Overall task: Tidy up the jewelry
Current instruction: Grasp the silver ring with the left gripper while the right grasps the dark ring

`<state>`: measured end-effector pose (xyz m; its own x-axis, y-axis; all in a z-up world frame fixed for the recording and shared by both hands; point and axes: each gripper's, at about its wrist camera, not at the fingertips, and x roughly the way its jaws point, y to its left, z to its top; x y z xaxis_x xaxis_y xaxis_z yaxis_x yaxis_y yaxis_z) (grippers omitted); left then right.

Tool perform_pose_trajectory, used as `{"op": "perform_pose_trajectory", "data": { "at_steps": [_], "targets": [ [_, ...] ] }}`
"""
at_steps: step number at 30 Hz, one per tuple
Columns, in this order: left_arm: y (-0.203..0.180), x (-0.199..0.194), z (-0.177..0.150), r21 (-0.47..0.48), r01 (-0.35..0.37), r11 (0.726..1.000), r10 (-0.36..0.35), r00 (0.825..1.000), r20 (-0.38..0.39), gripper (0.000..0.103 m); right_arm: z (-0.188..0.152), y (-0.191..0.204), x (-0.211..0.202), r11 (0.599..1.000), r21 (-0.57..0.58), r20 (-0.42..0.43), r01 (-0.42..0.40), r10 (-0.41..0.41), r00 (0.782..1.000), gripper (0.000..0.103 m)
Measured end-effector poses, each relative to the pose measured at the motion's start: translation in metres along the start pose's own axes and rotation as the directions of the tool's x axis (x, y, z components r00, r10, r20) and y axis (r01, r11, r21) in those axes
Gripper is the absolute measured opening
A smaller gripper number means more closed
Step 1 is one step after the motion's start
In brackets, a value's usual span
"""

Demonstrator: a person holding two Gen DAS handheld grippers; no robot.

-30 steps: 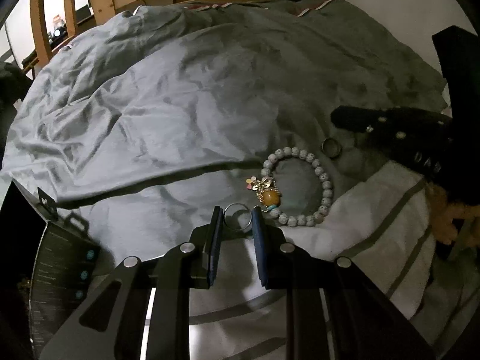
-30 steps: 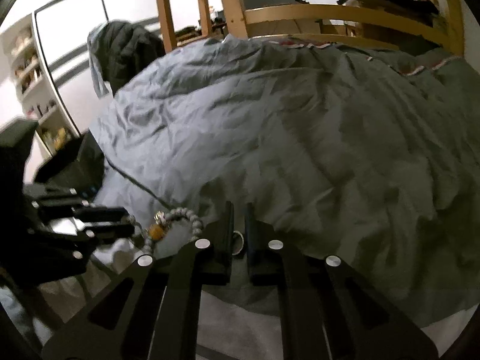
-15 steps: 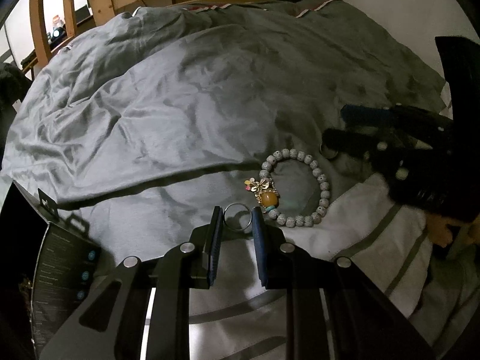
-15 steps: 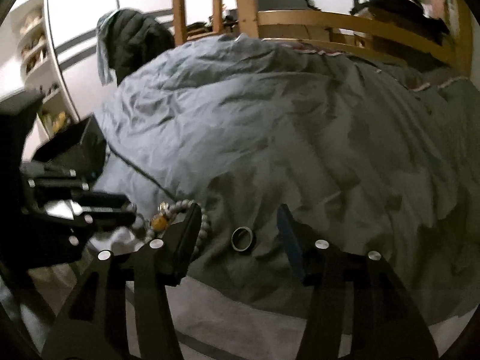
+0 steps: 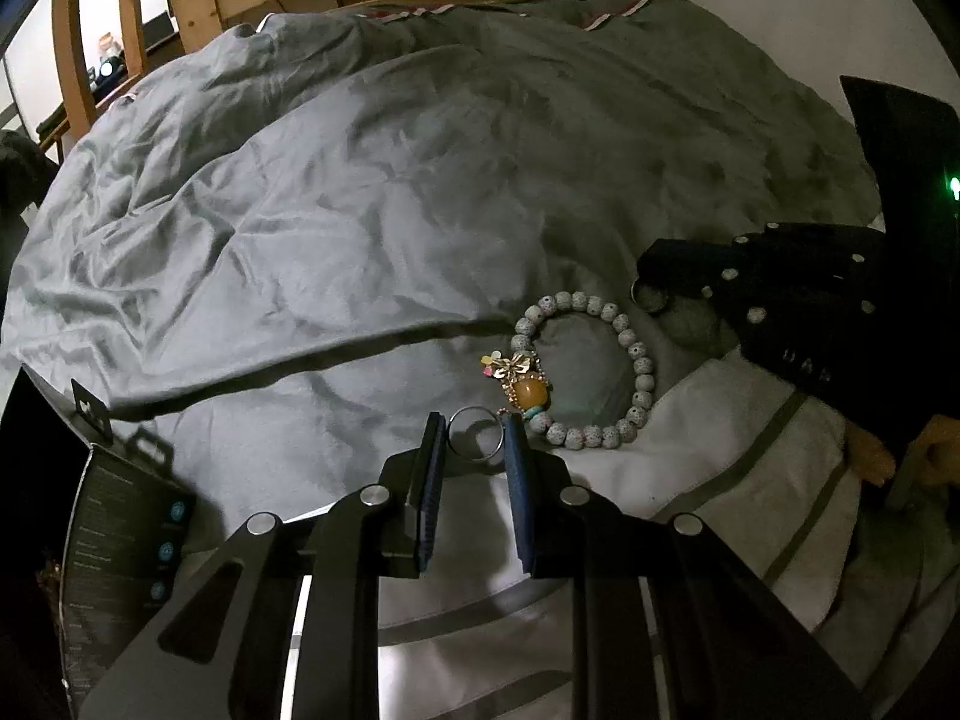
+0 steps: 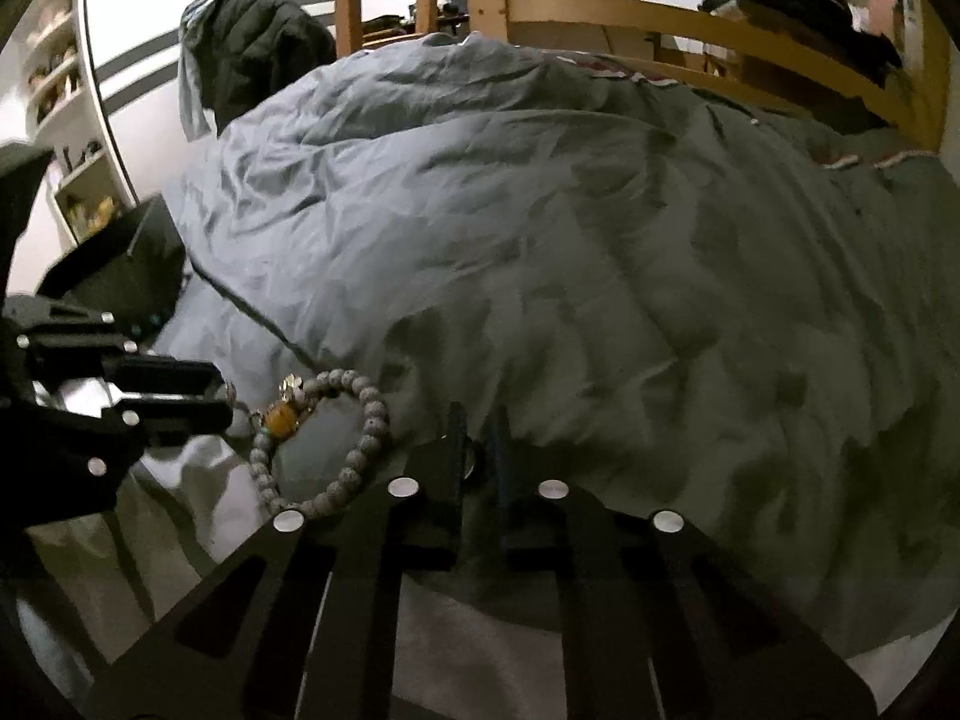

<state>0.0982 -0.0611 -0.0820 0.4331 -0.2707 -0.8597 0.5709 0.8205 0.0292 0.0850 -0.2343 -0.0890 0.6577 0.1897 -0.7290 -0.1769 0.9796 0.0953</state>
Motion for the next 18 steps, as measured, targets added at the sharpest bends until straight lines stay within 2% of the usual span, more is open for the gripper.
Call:
{"op": "perform_pose_trajectory", "data": {
  "at_steps": [4, 6, 7, 8, 9, 11, 12, 13, 14, 15, 17, 18],
  "targets": [
    [0.001, -0.001, 0.000, -0.006, -0.001, 1.000, 0.001, 1.000, 0.001, 0.020, 0.000, -0.005, -0.002, 0.998, 0.042, -0.004, -0.047, 0.047, 0.999, 0.007],
    [0.001, -0.001, 0.000, -0.006, 0.001, 1.000, -0.001, 1.000, 0.002, 0.020, 0.000, -0.004, -0.001, 0.998, 0.041, -0.013, -0.048, 0.048, 0.999, 0.010],
    [0.001, -0.001, 0.000, -0.006, 0.000, 1.000, 0.000, 1.000, 0.002, 0.020, -0.001, -0.001, -0.001, 0.998, 0.032, -0.021, -0.048, 0.049, 0.999, 0.027],
    [0.001, -0.001, 0.000, -0.006, 0.001, 1.000, -0.001, 1.000, 0.001, 0.020, -0.001, 0.000, 0.000, 0.998, 0.026, -0.024, -0.050, 0.051, 0.998, 0.054],
    [0.001, -0.001, 0.000, -0.006, 0.001, 1.000, -0.001, 1.000, 0.001, 0.020, -0.003, 0.003, -0.001, 0.999, 0.014, -0.011, -0.053, 0.053, 0.999, 0.059],
    [0.001, -0.001, 0.000, -0.004, 0.002, 1.000, -0.002, 1.000, 0.000, 0.020, -0.003, 0.008, -0.001, 0.999, -0.009, -0.013, -0.048, 0.048, 0.999, 0.057],
    [0.002, -0.001, 0.000, -0.004, 0.003, 1.000, -0.003, 1.000, 0.000, 0.020, -0.003, 0.009, 0.001, 0.999, -0.017, -0.021, -0.041, 0.040, 0.999, 0.053],
    [0.002, 0.000, 0.000, -0.003, 0.004, 1.000, -0.004, 1.000, -0.001, 0.020, -0.004, 0.009, 0.004, 0.999, -0.024, -0.035, -0.027, 0.026, 0.999, 0.041],
    [0.002, 0.000, 0.000, -0.002, 0.004, 1.000, -0.004, 1.000, -0.002, 0.020, -0.005, 0.009, 0.010, 0.999, -0.032, -0.063, -0.001, -0.001, 0.998, 0.033],
    [0.002, 0.000, 0.000, -0.002, 0.005, 1.000, -0.005, 1.000, -0.003, 0.020, -0.006, 0.009, 0.014, 0.999, -0.035, -0.076, 0.006, -0.009, 0.997, 0.031],
    [0.002, 0.000, 0.000, -0.002, 0.005, 1.000, -0.005, 1.000, -0.003, 0.020, -0.006, 0.007, 0.014, 0.999, -0.033, -0.077, 0.012, -0.014, 0.997, 0.019],
    [0.002, 0.000, 0.000, -0.002, 0.005, 1.000, -0.005, 1.000, -0.003, 0.020, -0.006, 0.006, 0.014, 0.999, -0.033, -0.077, 0.019, -0.022, 0.997, 0.019]
  ]
}}
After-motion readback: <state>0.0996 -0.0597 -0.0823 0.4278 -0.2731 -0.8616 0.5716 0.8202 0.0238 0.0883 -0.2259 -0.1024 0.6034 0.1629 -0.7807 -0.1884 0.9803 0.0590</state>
